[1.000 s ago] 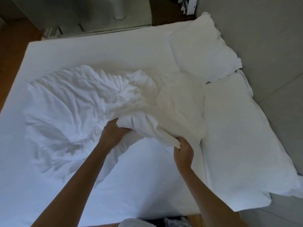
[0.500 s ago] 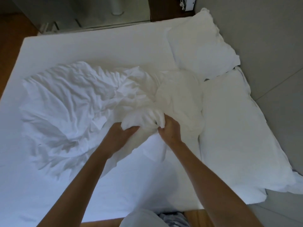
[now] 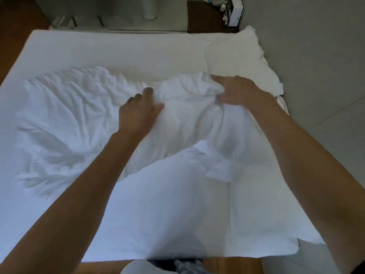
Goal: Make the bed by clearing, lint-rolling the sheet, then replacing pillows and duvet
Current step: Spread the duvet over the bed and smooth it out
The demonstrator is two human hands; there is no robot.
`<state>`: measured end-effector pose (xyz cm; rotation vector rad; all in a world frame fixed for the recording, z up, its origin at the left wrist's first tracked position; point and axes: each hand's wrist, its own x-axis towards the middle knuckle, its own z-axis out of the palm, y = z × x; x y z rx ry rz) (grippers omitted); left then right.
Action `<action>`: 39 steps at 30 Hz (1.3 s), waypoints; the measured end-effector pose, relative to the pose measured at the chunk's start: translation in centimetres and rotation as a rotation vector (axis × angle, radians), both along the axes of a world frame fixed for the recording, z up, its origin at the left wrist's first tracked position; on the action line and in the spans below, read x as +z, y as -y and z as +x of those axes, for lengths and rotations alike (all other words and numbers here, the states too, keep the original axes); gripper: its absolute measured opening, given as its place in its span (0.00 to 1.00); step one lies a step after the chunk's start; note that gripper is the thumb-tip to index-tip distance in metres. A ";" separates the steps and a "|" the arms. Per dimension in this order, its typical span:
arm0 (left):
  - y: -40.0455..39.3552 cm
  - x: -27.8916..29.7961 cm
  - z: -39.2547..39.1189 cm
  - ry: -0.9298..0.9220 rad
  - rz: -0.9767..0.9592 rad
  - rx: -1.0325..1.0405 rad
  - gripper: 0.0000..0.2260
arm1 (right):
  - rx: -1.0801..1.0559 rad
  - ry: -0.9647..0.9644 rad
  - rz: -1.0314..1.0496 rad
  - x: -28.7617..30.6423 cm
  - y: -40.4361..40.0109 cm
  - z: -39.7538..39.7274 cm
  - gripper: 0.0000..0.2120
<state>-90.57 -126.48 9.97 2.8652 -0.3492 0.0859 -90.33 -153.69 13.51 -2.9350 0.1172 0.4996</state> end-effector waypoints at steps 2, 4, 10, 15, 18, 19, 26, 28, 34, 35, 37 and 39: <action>-0.1 -5.3 -1.7 -0.050 0.169 -0.091 0.30 | -0.085 0.038 -0.209 -6.3 0.0 -0.5 0.38; -1.5 -10.1 -4.4 -0.127 0.231 -0.167 0.35 | -0.145 0.080 -0.221 -12.2 -0.7 -3.4 0.37; -6.8 -18.6 -14.6 -0.487 0.270 -0.112 0.34 | -0.082 -0.131 -0.162 -24.0 -2.5 -15.4 0.32; -9.4 -20.8 -20.0 -0.677 0.254 -0.024 0.28 | -0.040 -0.234 -0.091 -27.2 -3.9 -20.1 0.31; -12.1 -21.0 -22.3 -0.774 0.233 0.047 0.26 | -0.012 -0.268 -0.060 -27.7 -5.5 -20.4 0.30; -13.4 -21.1 -22.7 -0.784 0.235 0.073 0.26 | -0.001 -0.269 -0.047 -27.7 -6.3 -20.2 0.29; -23.1 -20.7 -22.4 -0.819 0.063 0.302 0.23 | 0.093 -0.300 0.069 -26.9 -16.6 -19.1 0.26; -26.5 -20.6 -22.5 -0.823 0.004 0.336 0.23 | 0.116 -0.320 0.073 -26.8 -20.5 -19.5 0.25; -42.4 -21.6 -24.5 -0.797 -0.073 0.343 0.22 | 0.151 -0.407 0.047 -28.4 -35.3 -21.7 0.23; -45.9 -21.6 -25.1 -0.791 -0.069 0.341 0.22 | 0.157 -0.426 0.034 -28.7 -38.3 -22.0 0.23; -53.4 -21.3 -26.2 -0.773 -0.055 0.339 0.21 | 0.170 -0.453 0.035 -28.8 -45.0 -22.2 0.23; -60.7 -20.6 -27.3 -0.746 -0.065 0.362 0.20 | 0.185 -0.452 0.067 -28.2 -52.6 -21.6 0.23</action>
